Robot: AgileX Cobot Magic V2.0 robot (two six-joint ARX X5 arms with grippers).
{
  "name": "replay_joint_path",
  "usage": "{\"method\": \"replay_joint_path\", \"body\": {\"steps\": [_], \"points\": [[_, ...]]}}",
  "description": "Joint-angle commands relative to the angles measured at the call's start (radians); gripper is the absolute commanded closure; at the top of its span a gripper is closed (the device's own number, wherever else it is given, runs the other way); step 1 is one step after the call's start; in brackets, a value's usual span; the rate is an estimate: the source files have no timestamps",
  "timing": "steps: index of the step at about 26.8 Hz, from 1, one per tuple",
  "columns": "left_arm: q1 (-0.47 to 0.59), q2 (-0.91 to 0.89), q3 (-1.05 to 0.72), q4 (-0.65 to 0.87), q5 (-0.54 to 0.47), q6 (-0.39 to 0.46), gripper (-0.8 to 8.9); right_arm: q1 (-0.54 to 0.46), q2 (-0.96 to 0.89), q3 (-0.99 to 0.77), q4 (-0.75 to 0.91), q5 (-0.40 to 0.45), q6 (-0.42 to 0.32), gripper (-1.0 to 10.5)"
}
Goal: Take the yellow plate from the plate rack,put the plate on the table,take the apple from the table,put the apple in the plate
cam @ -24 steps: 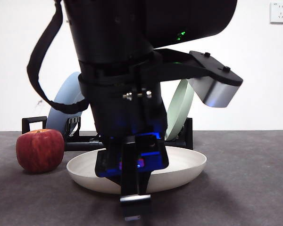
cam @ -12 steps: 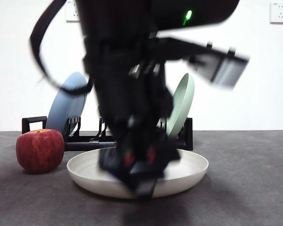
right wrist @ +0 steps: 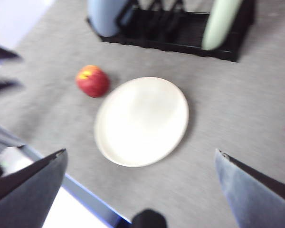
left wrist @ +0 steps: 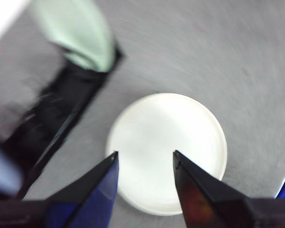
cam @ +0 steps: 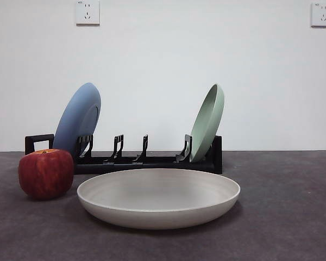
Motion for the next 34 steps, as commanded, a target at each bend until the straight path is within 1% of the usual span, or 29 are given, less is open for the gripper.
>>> {"method": "replay_joint_path", "body": {"steps": [1,2,3,5,8,10,12,14,17,21,24,26,31,34], "points": [[0.030,-0.126,-0.001,-0.033,0.003,-0.094,6.65,0.001,0.026,0.002,0.029,-0.054,-0.002,3.5],[0.039,-0.176,-0.001,-0.048,0.003,-0.113,7.61,0.001,0.041,0.002,0.039,-0.079,-0.001,3.5],[0.042,-0.223,-0.001,-0.061,0.003,-0.137,8.31,0.002,0.058,0.002,0.047,-0.106,-0.001,3.5],[0.042,-0.302,-0.001,-0.079,0.005,-0.174,8.21,0.032,0.094,0.002,0.067,-0.135,-0.001,3.5],[0.042,-0.369,-0.001,-0.098,0.004,-0.235,8.21,0.109,0.151,0.002,0.120,-0.134,0.002,3.5],[0.041,-0.394,-0.001,-0.111,0.004,-0.266,8.21,0.164,0.187,0.002,0.176,-0.123,0.033,3.5],[0.041,-0.415,-0.001,-0.125,0.005,-0.280,8.21,0.229,0.226,0.002,0.251,-0.092,0.072,3.5],[0.041,-0.425,-0.001,-0.142,0.006,-0.290,8.21,0.301,0.269,0.002,0.341,-0.031,0.105,3.5],[0.041,-0.430,-0.001,-0.177,0.007,-0.311,8.21,0.416,0.350,0.002,0.490,0.074,0.136,3.5],[0.041,-0.430,-0.001,-0.192,0.007,-0.314,8.21,0.541,0.484,0.030,0.631,0.169,0.163,3.5],[0.041,-0.426,-0.001,-0.190,0.007,-0.314,8.21,0.616,0.616,0.110,0.646,0.246,0.160,3.5],[0.040,-0.426,-0.001,-0.190,0.007,-0.314,8.21,0.653,0.715,0.187,0.641,0.278,0.146,3.5],[0.041,-0.426,-0.001,-0.192,0.007,-0.313,8.21,0.708,0.928,0.396,0.624,0.286,0.145,3.5],[0.040,-0.426,-0.001,-0.192,0.008,-0.310,8.21,0.736,1.041,0.521,0.583,0.303,0.142,3.4]]}}
